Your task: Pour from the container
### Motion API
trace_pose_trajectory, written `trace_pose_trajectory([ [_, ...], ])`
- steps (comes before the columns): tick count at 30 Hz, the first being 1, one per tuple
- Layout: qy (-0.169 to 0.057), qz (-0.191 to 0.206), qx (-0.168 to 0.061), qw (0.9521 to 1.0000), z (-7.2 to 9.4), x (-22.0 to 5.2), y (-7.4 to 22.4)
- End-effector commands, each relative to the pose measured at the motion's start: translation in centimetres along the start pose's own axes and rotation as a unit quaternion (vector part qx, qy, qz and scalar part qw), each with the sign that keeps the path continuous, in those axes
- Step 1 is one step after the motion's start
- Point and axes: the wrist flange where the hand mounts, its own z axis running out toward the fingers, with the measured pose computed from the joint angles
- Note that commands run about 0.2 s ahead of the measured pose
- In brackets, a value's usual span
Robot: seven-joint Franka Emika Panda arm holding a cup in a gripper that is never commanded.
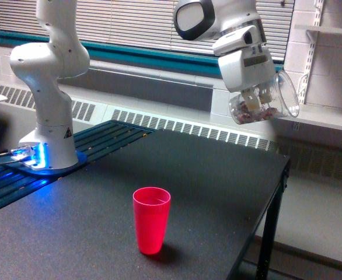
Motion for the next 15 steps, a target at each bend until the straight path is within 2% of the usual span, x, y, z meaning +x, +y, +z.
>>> trace_pose_trajectory([
  [1,-0.008,0.005,0.005,0.9999,0.5,-0.1,0.2],
  [5,0.000,0.003,0.007,1.0000,0.4,0.2,0.7],
  [11,-0.001,-0.004,0.022,0.9997,0.4,-0.1,1.4],
  [15,0.004,-0.018,0.019,0.9997,0.4,-0.2,2.2],
])
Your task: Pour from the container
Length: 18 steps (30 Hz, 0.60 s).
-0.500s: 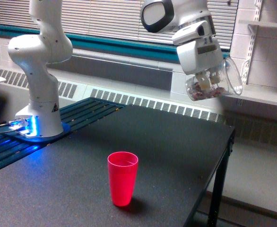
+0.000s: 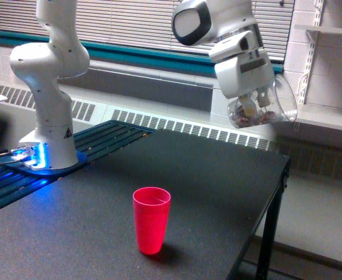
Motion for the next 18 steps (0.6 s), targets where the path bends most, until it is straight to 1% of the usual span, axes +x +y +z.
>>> trace_pose_trajectory([
  [1,0.014,-0.029,0.003,0.9995,-0.7,0.3,1.3],
  [2,0.018,-0.033,0.002,0.9993,-0.9,0.3,1.4],
  [3,0.018,-0.042,0.001,0.9989,-0.9,0.2,1.7],
  [5,0.019,-0.042,-0.010,0.9989,-0.8,0.2,2.5],
  [7,0.025,-0.049,-0.017,0.9983,-0.9,0.4,3.4],
  [9,0.032,-0.046,-0.029,0.9980,-1.1,0.6,4.2],
  [13,0.044,-0.048,-0.044,0.9969,-1.3,0.9,6.0],
  [18,0.046,-0.042,-0.060,0.9963,-0.9,0.8,8.7],
])
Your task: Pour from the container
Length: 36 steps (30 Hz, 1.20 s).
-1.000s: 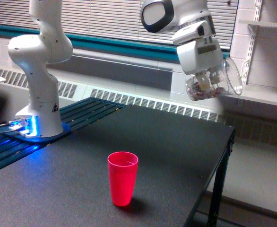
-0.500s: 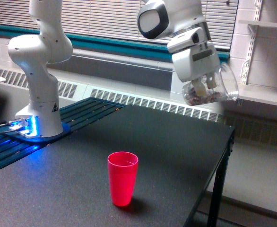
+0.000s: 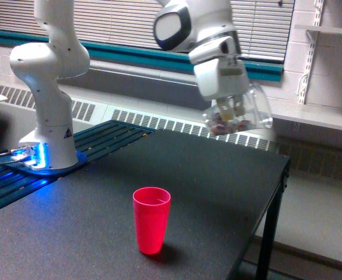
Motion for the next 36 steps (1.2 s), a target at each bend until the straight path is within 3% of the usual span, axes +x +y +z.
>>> trace_pose_trajectory([
  [1,0.011,0.022,-0.021,0.9995,0.2,0.4,4.4],
  [15,0.004,0.018,-0.078,0.9968,2.5,-2.3,10.9],
  [36,0.014,-0.001,-0.138,0.9903,2.7,-4.9,17.3],
])
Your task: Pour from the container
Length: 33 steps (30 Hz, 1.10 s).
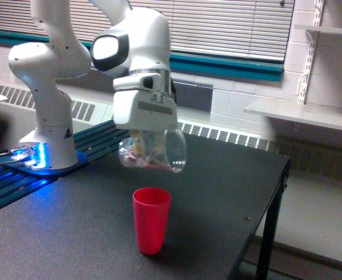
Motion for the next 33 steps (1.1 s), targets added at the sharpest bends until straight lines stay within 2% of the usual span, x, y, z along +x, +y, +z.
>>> trace_pose_trajectory([
  [1,0.004,0.027,-0.013,0.9996,0.2,-0.5,2.3],
  [12,-0.010,0.025,-0.039,0.9989,1.7,-2.0,4.6],
  [22,-0.020,-0.009,-0.067,0.9975,3.0,-3.1,4.6],
  [33,-0.025,-0.045,-0.107,0.9930,3.8,-3.9,5.3],
])
